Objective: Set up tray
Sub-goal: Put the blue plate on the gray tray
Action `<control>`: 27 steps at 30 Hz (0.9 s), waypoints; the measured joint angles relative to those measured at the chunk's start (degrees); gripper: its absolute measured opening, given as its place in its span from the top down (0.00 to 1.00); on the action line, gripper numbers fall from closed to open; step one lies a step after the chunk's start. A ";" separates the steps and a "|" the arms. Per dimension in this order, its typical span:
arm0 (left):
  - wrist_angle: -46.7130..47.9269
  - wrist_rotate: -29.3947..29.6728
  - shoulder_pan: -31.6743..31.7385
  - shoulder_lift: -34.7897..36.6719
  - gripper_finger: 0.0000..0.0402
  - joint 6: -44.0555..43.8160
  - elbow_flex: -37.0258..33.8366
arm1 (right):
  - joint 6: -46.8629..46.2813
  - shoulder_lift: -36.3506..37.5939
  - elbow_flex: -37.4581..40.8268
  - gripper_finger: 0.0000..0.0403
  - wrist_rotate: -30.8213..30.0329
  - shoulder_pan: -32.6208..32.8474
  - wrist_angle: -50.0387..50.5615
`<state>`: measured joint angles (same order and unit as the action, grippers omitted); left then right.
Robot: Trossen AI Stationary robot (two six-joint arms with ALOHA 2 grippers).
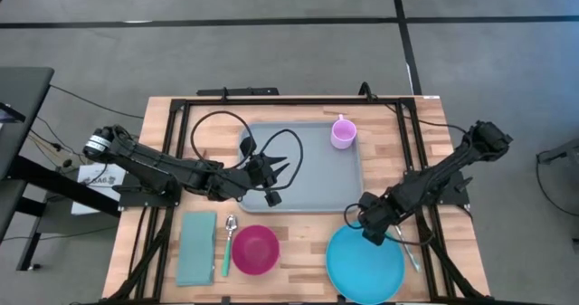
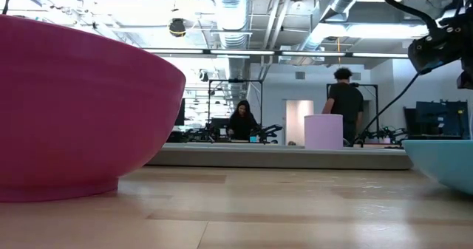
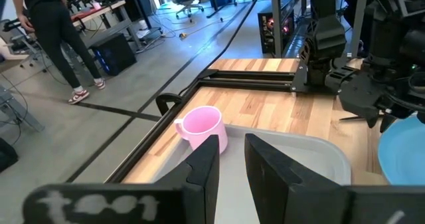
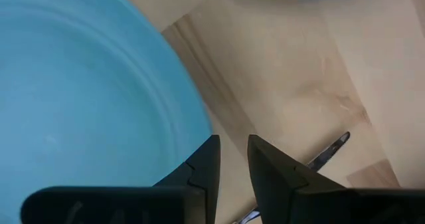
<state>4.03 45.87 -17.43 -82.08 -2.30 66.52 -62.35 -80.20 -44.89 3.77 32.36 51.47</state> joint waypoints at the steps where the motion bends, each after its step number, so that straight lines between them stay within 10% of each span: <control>1: 0.00 0.00 0.00 0.00 0.84 0.00 0.00 | 0.00 -0.44 -0.02 0.82 0.00 0.00 -0.26; 27: -0.02 0.00 0.00 0.02 0.84 -0.03 -0.02 | 2.88 -1.65 -0.04 0.82 1.13 -0.27 -4.78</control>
<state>4.01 45.87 -17.43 -82.06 -2.33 66.50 -59.47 -81.84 -44.93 4.90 32.10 46.68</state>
